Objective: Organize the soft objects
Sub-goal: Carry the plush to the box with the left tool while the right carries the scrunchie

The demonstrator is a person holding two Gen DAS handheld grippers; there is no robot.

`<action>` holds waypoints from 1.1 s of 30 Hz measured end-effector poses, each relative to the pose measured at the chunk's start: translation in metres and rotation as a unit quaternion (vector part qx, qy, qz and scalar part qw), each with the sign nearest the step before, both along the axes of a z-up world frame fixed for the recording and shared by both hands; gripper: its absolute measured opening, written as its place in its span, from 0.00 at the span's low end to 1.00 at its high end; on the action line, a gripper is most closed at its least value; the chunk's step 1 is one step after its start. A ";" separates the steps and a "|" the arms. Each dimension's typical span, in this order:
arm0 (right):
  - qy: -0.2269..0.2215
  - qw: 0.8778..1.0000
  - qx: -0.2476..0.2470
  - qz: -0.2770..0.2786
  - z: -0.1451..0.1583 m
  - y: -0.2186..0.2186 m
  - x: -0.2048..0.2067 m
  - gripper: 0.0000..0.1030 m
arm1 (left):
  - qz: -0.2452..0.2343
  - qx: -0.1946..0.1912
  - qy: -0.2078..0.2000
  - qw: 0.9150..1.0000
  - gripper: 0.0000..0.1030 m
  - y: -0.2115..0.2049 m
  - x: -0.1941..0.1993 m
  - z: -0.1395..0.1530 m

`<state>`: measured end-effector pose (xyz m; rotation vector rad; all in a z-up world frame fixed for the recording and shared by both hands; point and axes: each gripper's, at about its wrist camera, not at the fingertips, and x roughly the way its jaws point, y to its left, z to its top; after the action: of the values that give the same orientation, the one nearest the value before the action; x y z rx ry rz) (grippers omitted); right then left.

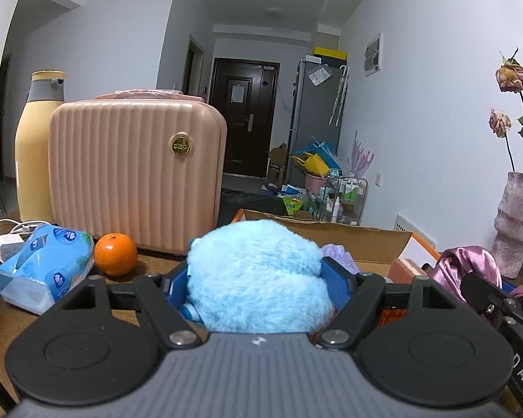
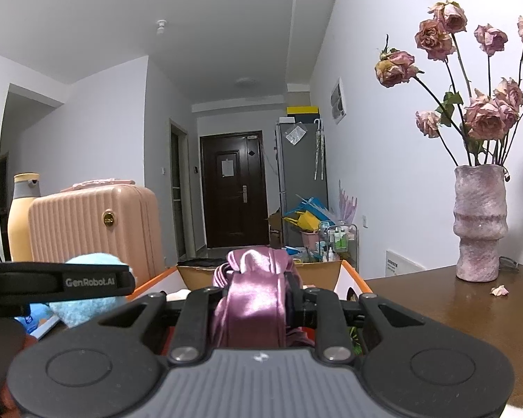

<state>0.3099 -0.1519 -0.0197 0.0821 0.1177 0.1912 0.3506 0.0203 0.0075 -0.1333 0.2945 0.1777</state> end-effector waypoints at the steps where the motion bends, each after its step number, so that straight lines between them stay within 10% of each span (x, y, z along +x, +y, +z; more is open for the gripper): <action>1: 0.000 1.000 0.000 0.001 0.000 0.000 0.002 0.22 | 0.000 0.000 -0.001 1.000 0.75 0.000 0.002 0.000; 33: -0.017 1.000 0.014 -0.016 0.010 0.003 0.072 0.22 | 0.001 -0.008 -0.007 1.000 0.75 -0.015 0.067 0.000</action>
<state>0.3822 -0.1493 -0.0102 0.1085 0.0801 0.1627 0.4178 0.0058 0.0076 -0.1503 0.2826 0.1762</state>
